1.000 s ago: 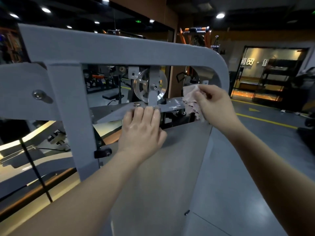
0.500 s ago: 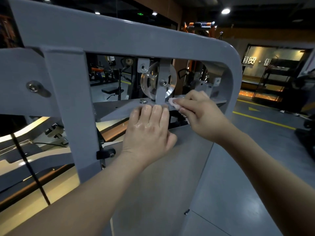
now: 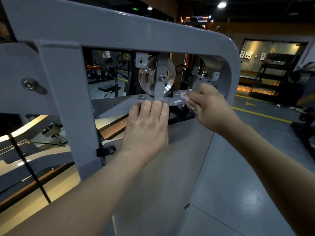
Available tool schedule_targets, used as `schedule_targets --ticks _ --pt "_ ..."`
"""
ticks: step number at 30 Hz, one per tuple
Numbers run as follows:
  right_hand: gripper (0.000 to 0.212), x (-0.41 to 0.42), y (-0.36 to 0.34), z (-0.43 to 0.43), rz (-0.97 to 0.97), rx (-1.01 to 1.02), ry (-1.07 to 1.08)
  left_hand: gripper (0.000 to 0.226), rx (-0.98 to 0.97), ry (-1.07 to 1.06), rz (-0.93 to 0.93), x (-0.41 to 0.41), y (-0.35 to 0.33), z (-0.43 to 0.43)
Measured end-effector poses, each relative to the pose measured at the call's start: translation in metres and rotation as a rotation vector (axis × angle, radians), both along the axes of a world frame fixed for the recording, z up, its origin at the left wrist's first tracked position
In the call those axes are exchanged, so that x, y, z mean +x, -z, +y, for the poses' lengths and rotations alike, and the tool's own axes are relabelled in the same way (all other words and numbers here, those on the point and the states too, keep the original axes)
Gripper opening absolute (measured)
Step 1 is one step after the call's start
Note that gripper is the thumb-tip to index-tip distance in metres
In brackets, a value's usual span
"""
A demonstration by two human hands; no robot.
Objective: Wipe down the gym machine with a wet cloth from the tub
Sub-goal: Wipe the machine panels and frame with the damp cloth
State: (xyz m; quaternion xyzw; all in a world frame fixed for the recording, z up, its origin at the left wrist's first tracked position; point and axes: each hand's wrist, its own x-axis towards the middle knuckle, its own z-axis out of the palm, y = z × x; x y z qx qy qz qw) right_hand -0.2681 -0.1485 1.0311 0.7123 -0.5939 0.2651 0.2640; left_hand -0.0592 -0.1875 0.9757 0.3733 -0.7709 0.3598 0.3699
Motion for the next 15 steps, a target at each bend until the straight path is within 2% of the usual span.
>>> schedule_targets --ticks 3,8,12,15 --pt "0.012 0.009 0.005 0.004 -0.006 -0.032 0.031 0.052 0.024 -0.017 -0.016 -0.001 0.001 0.001" --pt "0.02 0.025 0.001 0.006 0.061 0.025 -0.116 0.049 0.044 -0.019 0.015 -0.003 0.0 0.003" --pt "0.021 0.0 0.0 0.006 -0.018 -0.02 0.043 0.051 0.053 -0.017 0.018 -0.004 -0.001 0.004" --pt "0.021 0.023 0.007 0.007 -0.018 -0.063 0.018 0.05 0.055 -0.009 0.031 -0.005 0.0 0.004"
